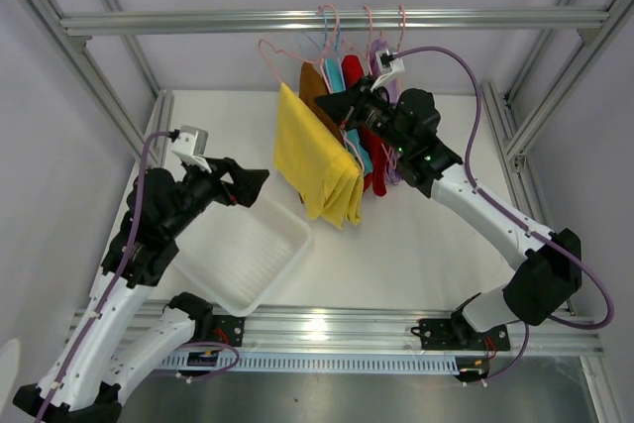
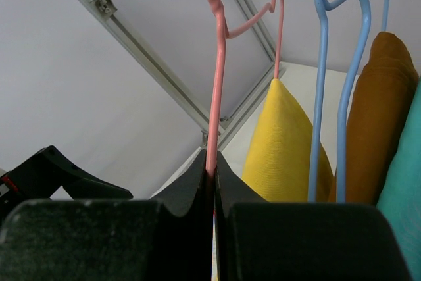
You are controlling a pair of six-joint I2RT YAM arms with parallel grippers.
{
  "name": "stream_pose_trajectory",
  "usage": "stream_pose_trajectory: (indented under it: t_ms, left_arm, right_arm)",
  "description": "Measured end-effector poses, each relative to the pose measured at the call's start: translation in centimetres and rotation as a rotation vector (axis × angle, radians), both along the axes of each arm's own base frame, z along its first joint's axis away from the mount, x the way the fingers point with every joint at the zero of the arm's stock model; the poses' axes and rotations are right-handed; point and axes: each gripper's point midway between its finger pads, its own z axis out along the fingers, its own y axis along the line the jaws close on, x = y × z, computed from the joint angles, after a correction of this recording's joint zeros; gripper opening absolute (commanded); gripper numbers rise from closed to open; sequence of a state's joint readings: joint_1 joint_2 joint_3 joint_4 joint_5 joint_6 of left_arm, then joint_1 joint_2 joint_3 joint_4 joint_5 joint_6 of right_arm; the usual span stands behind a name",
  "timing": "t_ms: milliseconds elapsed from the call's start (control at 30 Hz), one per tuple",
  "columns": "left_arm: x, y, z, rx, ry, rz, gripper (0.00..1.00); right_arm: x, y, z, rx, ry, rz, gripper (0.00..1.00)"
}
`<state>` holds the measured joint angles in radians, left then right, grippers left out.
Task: Remove the trousers from the hanger
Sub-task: Pick up the hanger from the clothesline.
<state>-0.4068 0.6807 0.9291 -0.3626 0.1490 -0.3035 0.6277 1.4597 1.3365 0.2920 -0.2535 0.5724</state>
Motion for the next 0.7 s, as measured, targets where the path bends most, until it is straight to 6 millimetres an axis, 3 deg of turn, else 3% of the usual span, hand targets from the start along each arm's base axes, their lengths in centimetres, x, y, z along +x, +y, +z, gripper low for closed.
stream_pose_trajectory:
  t_ms: [233, 500, 700]
  left_arm:
    - [0.1, 0.0, -0.2, 0.013, -0.001, 0.01, 0.99]
    - [0.3, -0.1, -0.6, 0.027, 0.012, 0.008, 0.99]
    - [0.3, 0.0, -0.9, 0.032, 0.024, 0.008, 0.99]
  right_arm:
    - [0.7, 0.0, 0.2, -0.06, -0.017, -0.022, 0.0]
    - [2.4, 2.5, 3.4, -0.059, -0.11, 0.01, 0.0]
    - [3.4, 3.3, 3.5, -0.061, -0.116, 0.01, 0.0]
